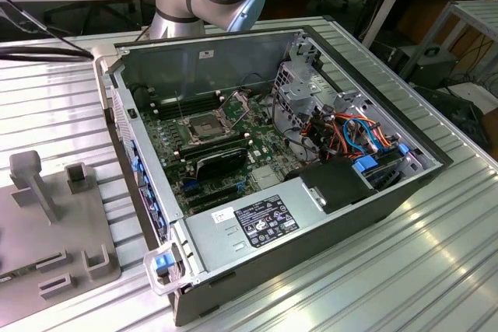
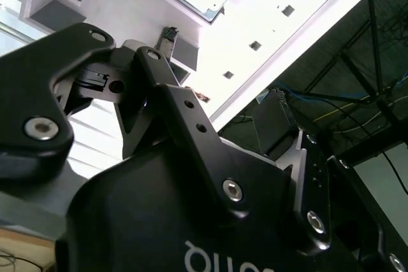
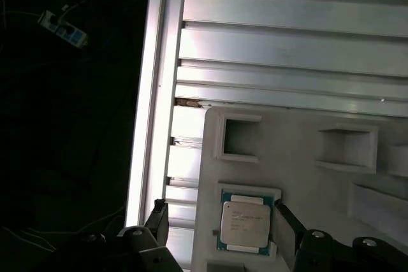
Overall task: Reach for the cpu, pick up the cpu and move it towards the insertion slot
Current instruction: 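Pick up the cpu and move it towards the insertion slot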
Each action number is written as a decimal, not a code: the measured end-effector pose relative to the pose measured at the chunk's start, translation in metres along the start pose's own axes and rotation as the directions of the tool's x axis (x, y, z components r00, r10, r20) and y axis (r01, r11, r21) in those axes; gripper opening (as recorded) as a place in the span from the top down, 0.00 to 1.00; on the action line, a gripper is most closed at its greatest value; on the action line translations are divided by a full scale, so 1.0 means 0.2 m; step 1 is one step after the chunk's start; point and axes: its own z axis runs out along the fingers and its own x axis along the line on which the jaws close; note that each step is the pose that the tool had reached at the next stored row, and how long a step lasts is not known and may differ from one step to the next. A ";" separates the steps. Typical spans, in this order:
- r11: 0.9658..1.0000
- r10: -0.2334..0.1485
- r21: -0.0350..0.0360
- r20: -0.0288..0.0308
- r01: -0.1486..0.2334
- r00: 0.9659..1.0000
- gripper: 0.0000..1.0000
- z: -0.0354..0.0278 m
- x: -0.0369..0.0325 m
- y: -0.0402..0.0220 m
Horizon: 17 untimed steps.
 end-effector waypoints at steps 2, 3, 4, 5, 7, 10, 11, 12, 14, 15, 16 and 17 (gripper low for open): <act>1.000 -0.001 0.000 0.000 0.001 1.000 0.25 0.005 0.000 -0.001; 1.000 -0.001 0.000 0.000 0.001 1.000 0.25 0.005 0.000 -0.001; 1.000 -0.001 0.000 0.000 0.001 1.000 0.25 0.006 0.000 -0.001; 1.000 -0.001 0.000 0.000 0.001 1.000 0.25 0.006 0.000 -0.001; 1.000 -0.001 0.000 0.000 0.001 1.000 0.25 0.008 0.000 -0.001; 1.000 -0.001 0.002 0.000 0.001 1.000 0.25 0.029 -0.002 -0.003; 1.000 -0.001 0.002 0.000 0.001 1.000 0.25 0.036 -0.002 -0.003; 1.000 -0.001 0.002 0.000 0.001 1.000 0.25 0.047 -0.002 -0.004; 1.000 -0.001 0.002 0.000 0.001 1.000 0.25 0.069 -0.003 -0.006; 1.000 -0.001 0.002 0.000 0.001 1.000 0.25 0.078 -0.003 -0.007; 1.000 -0.001 0.002 0.000 0.001 1.000 0.25 0.091 -0.004 -0.009; 1.000 -0.001 0.002 0.000 0.001 1.000 0.25 0.100 -0.004 -0.013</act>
